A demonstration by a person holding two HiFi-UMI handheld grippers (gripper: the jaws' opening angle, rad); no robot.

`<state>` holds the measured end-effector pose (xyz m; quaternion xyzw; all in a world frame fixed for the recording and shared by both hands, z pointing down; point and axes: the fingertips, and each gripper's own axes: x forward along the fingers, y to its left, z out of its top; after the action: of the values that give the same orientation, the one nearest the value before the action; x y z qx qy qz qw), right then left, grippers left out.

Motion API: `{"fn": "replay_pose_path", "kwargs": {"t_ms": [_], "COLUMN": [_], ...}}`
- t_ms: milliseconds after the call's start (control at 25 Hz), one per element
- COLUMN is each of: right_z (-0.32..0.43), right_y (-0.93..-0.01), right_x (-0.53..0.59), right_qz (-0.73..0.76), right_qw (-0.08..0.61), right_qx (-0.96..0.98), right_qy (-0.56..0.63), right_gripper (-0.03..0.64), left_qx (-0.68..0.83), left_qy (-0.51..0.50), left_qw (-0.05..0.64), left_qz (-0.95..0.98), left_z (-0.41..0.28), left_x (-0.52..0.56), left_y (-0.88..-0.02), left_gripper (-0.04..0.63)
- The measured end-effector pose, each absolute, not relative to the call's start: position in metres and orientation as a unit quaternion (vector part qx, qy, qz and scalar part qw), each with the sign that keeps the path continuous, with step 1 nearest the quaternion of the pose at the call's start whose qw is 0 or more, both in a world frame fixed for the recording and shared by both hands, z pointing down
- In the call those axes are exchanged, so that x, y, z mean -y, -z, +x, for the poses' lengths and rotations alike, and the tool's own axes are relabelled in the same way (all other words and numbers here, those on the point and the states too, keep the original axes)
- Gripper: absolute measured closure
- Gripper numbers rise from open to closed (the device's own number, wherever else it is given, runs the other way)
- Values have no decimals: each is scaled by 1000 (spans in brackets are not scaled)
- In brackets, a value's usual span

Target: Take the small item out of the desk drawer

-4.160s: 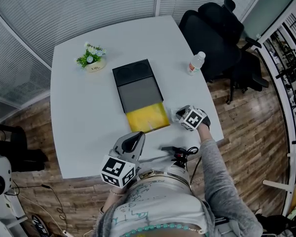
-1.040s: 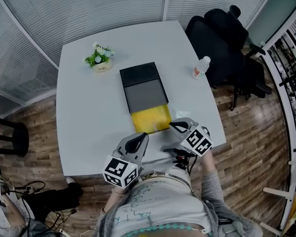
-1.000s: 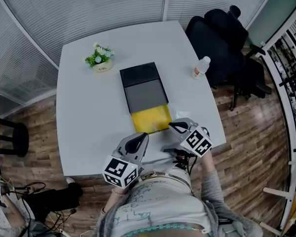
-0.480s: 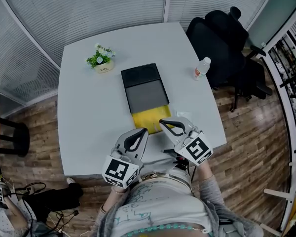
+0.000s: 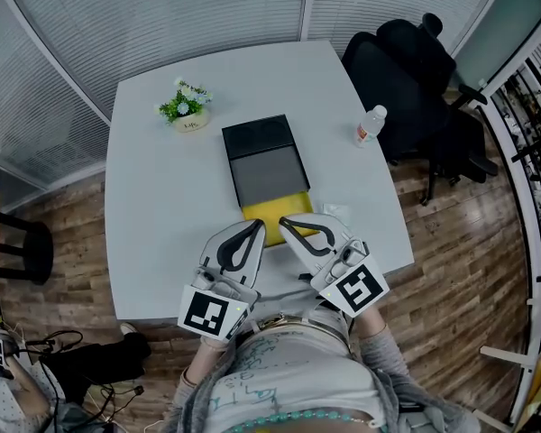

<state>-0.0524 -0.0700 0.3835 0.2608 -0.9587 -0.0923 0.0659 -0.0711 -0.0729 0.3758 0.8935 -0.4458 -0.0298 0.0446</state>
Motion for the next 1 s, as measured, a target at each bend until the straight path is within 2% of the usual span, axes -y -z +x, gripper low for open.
{"fn": "replay_pose_path", "kwargs": {"t_ms": [240, 520, 1000], "right_z": [-58, -63, -64], "right_y": [-371, -379, -380], "right_x": [69, 64, 63], "right_qz": [276, 266, 262], "right_qw": [54, 75, 70], "right_qx": [955, 956, 958], "right_qy": [95, 100, 92], "right_gripper": [614, 615, 615], "left_qx": [462, 467, 472], "left_qy": [37, 39, 33], "left_qw": [32, 47, 50], "left_qz": [886, 882, 879], "left_z": [-76, -70, -74], "left_x": [74, 73, 73], "left_y": [-367, -375, -380], "left_gripper": [598, 598, 597]}}
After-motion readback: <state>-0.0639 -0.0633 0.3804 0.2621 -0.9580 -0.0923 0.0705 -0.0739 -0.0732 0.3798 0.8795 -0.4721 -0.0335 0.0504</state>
